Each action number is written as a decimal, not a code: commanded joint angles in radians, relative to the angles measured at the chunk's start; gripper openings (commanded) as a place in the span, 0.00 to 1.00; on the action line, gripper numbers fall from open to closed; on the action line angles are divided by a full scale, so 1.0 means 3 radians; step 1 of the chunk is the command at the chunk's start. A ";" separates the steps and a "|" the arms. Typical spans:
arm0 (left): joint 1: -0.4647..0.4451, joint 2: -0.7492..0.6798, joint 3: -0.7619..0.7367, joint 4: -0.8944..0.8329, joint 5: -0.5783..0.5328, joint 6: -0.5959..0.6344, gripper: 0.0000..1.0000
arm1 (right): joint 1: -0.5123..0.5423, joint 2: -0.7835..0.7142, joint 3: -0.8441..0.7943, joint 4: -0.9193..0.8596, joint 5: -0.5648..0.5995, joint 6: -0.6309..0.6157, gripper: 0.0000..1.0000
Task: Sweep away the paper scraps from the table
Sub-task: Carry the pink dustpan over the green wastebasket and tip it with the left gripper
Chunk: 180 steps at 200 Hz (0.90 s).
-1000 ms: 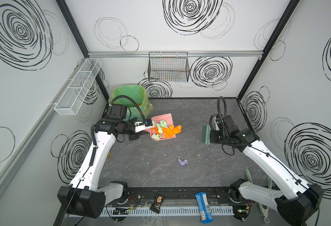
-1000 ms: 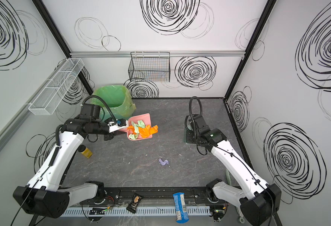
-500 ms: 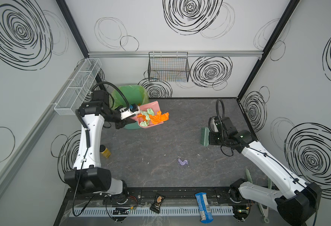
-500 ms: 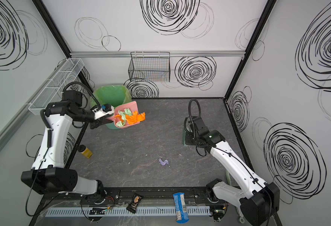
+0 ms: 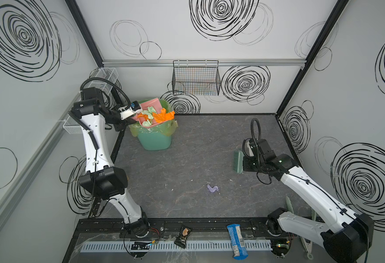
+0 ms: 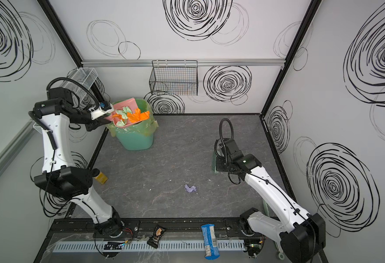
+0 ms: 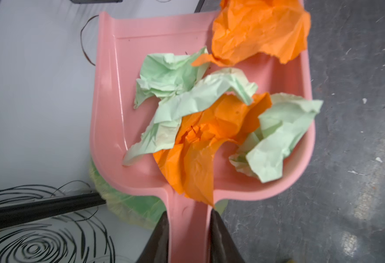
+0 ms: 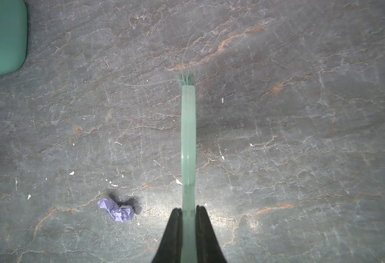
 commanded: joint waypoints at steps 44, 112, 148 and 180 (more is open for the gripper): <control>-0.0099 0.0509 0.0741 0.0200 -0.0899 0.0074 0.00 | 0.0008 -0.0067 -0.0071 0.0121 -0.0052 0.0030 0.00; -0.0570 0.0304 0.0276 0.1179 -0.2217 0.0659 0.00 | 0.0045 -0.0106 -0.0091 0.0092 -0.0015 0.0059 0.00; -0.0752 0.0037 -0.0239 0.1784 -0.2714 0.1056 0.00 | 0.0064 -0.0120 -0.0137 0.0135 -0.0036 0.0072 0.00; -0.0859 -0.0325 -0.0789 0.2396 -0.2879 0.1336 0.00 | 0.0068 -0.0135 -0.0163 0.0145 -0.0036 0.0067 0.00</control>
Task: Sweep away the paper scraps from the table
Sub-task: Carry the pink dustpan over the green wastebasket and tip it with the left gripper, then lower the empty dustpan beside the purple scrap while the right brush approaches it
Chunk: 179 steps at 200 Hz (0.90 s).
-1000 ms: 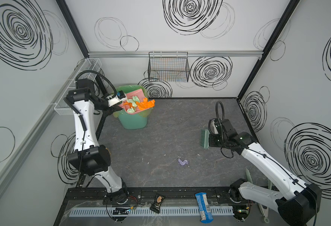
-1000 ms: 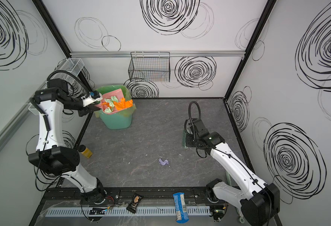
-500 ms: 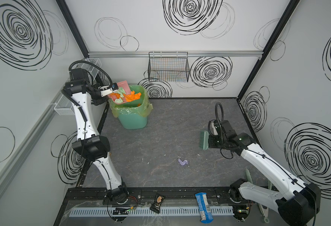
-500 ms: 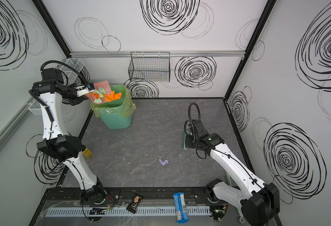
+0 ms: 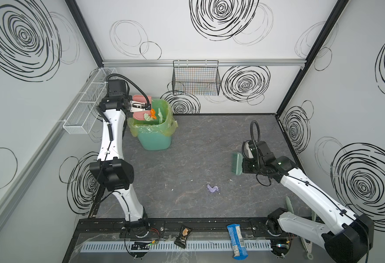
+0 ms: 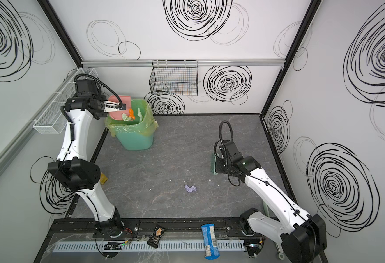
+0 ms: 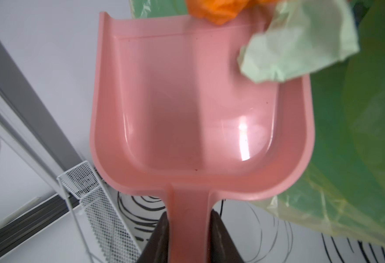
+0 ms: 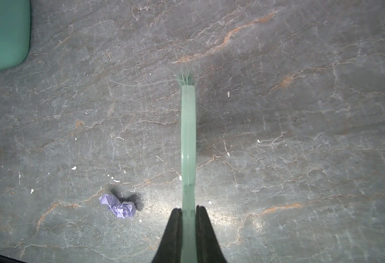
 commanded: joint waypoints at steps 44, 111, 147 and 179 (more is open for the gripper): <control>-0.0094 -0.0633 -0.0524 0.1196 -0.0372 0.0579 0.00 | 0.0025 -0.0116 -0.0029 0.0034 0.0053 0.0027 0.00; -0.0205 -0.1366 -0.0168 -0.0008 0.0459 -0.0122 0.00 | 0.0020 -0.0058 0.0133 -0.0186 0.0285 -0.0062 0.00; -0.0390 -0.2128 -0.1182 -0.0688 0.1210 -0.0673 0.00 | 0.0052 0.0108 0.0437 -0.0524 0.0616 -0.0075 0.00; -0.0645 -0.2921 -0.2994 -0.0162 0.1349 -0.1106 0.00 | 0.0202 0.0338 0.0738 -0.0946 0.1000 -0.0012 0.00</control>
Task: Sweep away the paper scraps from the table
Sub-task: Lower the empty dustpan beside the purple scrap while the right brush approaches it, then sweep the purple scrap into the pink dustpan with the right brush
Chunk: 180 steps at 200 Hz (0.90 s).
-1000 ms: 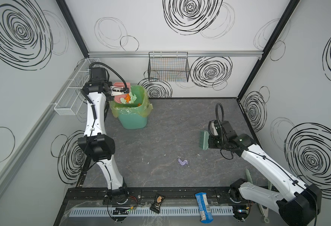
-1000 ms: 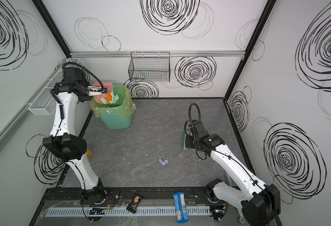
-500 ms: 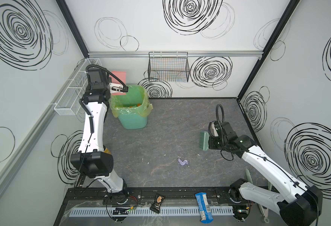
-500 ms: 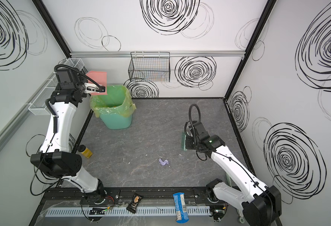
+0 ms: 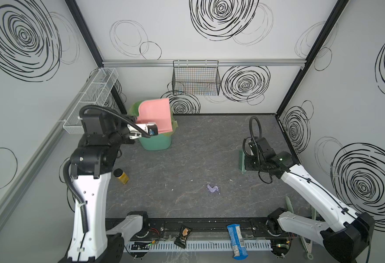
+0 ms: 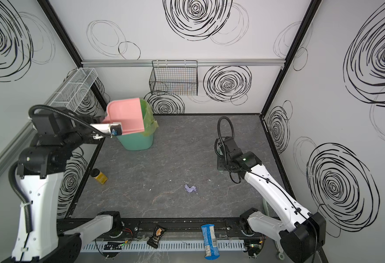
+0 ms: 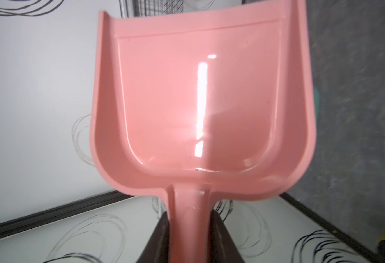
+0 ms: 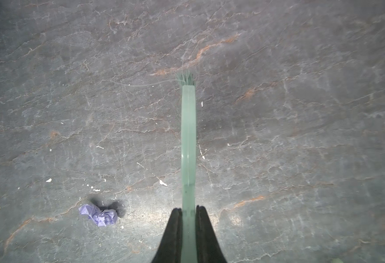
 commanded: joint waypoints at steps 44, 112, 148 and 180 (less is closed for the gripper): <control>-0.0602 -0.0433 -0.2457 0.0456 0.0307 -0.0909 0.00 | 0.0596 0.0699 0.0700 -0.1201 0.0680 0.0316 0.00; -0.1561 -0.0151 -0.3121 0.1108 -0.0118 -0.1434 0.00 | 0.1160 0.1199 0.0700 -0.1203 0.0530 0.0846 0.00; -0.1849 0.0092 -0.3287 0.1348 -0.0376 -0.1629 0.00 | 0.1402 0.1362 0.0761 -0.1189 0.0356 0.0972 0.00; -0.1990 0.0271 -0.3278 0.1442 -0.0386 -0.1798 0.00 | 0.1559 0.1486 0.0828 -0.1132 0.0248 0.1038 0.00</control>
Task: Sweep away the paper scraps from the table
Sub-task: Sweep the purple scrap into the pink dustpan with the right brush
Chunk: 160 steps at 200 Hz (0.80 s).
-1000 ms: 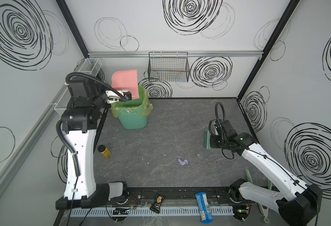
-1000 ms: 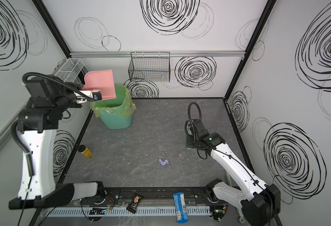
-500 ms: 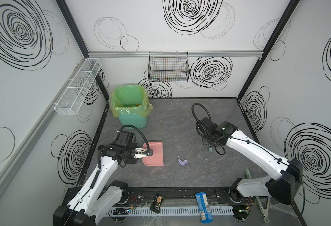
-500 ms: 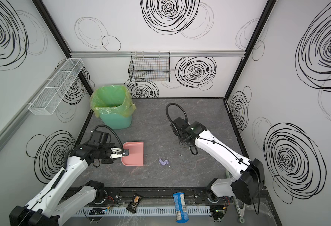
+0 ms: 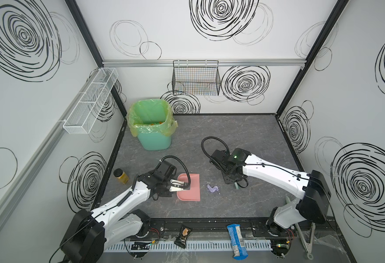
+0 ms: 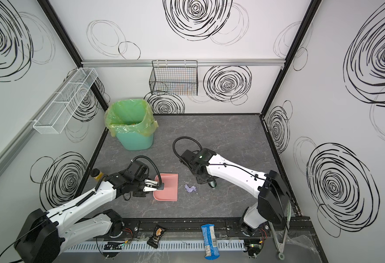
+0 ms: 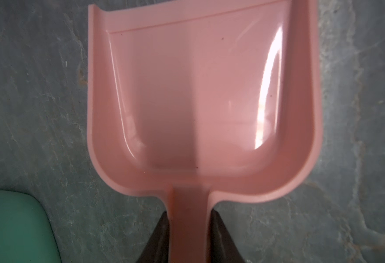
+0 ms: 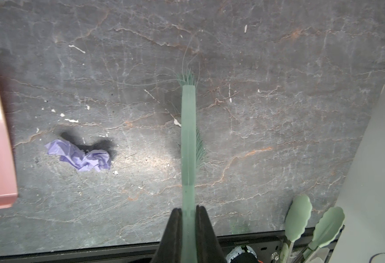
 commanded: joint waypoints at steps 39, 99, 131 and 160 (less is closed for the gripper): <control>-0.0191 0.0213 0.0008 0.0300 -0.0073 -0.0273 0.00 | 0.0277 0.0101 0.0167 0.0387 -0.0488 0.0156 0.00; -0.0212 0.0472 0.0169 0.0255 -0.0092 -0.0280 0.00 | 0.0377 0.0059 0.0272 0.0784 -0.0811 0.0105 0.00; -0.0230 0.0594 0.0323 0.0119 -0.0090 -0.0302 0.00 | 0.0379 -0.0044 0.0219 0.1002 -0.0975 0.0080 0.00; -0.0230 0.0627 0.0335 0.0137 -0.0050 -0.0295 0.00 | 0.0348 -0.0235 0.0201 0.1145 -0.1048 0.0090 0.00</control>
